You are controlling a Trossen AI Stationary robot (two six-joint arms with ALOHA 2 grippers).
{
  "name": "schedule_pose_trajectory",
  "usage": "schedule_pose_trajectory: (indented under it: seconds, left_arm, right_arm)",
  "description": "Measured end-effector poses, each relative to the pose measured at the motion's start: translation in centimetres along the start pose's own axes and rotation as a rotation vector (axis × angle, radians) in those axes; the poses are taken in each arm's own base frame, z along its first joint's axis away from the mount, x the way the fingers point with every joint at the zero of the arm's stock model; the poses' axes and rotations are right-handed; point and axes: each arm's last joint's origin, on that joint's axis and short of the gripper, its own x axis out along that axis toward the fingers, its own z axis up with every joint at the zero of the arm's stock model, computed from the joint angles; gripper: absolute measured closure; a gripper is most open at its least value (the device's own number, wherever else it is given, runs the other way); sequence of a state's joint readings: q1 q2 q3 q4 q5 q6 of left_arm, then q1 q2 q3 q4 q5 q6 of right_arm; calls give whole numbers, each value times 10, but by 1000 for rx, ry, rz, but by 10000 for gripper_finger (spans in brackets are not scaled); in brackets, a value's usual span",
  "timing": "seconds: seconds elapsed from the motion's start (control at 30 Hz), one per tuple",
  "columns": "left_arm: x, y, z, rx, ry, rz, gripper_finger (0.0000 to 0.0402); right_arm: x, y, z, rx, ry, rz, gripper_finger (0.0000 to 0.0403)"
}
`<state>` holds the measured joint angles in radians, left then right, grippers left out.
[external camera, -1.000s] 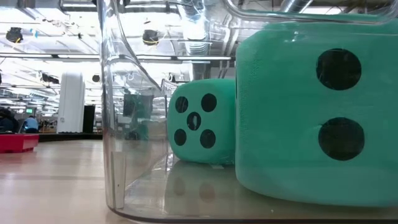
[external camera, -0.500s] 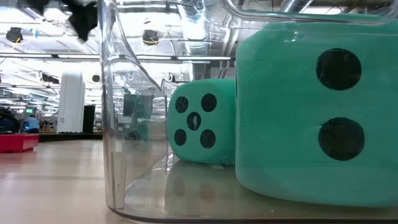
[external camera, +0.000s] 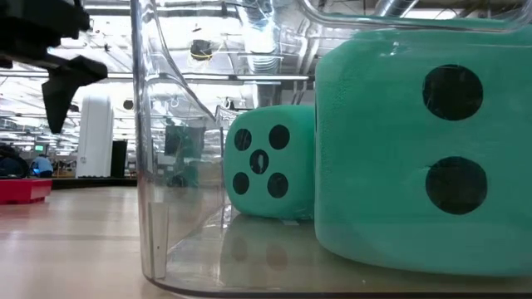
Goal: Pick & Place Toys
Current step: Put the red game piece into the yellow bin
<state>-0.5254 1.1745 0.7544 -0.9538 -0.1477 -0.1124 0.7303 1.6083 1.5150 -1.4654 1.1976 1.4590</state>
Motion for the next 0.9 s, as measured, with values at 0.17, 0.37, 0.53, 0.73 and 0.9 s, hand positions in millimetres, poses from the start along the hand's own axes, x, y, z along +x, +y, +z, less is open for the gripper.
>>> schedule_pose_trajectory:
  seconds: [0.17, 0.37, 0.53, 0.73, 0.9]
  left_arm:
    - [17, -8, 5, 34, 97, 15, 105]
    - [46, -13, 10, 63, 247, 41, 118]
    - [58, -12, 14, 120, 283, 142, 121]
    - [57, -11, 15, 138, 266, 155, 120]
    - [55, -11, 15, 137, 259, 151, 125]
  right_arm:
    - [0, 0, 0, 3, -1, 1, 5]
    - [0, 0, 0, 2, -1, 2, 5]
    - [0, 0, 0, 2, -1, 1, 5]
    - [0, 0, 0, 1, -1, 1, 5]
    - [0, 0, 0, 1, 0, 1, 5]
